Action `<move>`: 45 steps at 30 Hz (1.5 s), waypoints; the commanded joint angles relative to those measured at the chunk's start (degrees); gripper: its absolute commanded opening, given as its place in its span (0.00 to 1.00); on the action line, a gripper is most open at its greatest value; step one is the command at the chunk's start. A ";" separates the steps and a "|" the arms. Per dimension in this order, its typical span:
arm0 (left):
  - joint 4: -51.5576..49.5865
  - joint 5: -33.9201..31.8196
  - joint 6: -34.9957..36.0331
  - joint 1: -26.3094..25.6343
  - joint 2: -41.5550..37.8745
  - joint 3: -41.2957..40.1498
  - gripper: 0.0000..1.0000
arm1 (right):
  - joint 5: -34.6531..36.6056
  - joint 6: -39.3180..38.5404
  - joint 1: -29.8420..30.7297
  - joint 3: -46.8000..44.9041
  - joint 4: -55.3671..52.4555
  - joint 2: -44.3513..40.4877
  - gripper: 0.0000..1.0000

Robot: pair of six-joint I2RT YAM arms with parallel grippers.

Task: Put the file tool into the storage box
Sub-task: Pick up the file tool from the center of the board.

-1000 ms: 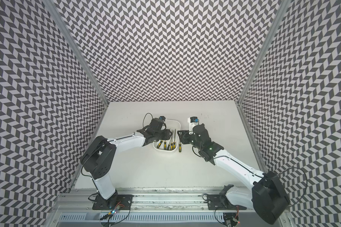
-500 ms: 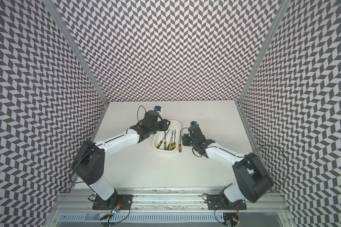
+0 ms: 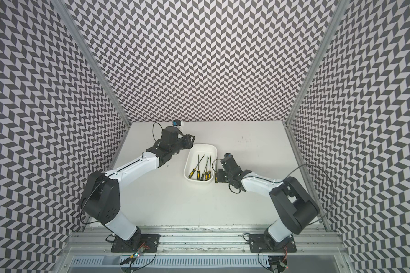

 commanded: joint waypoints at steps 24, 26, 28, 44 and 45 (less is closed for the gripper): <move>3.02 2.16 0.34 2.07 -4.57 -2.83 0.43 | 21.72 -0.67 8.04 9.25 -7.16 10.13 0.44; 3.08 2.19 0.34 2.06 -4.74 -2.87 0.43 | 23.18 -0.54 8.06 9.43 -7.52 10.60 0.43; 3.19 2.08 0.26 2.04 -5.02 -2.92 0.43 | 22.97 -0.51 8.19 9.68 -7.44 11.08 0.43; 5.15 6.49 -1.14 2.62 -4.04 -3.54 0.44 | 23.08 -0.68 7.81 9.49 -8.08 7.43 0.10; 6.08 8.35 -1.85 2.98 -3.87 -3.92 0.44 | 23.18 -0.71 7.57 9.43 -8.22 5.75 0.10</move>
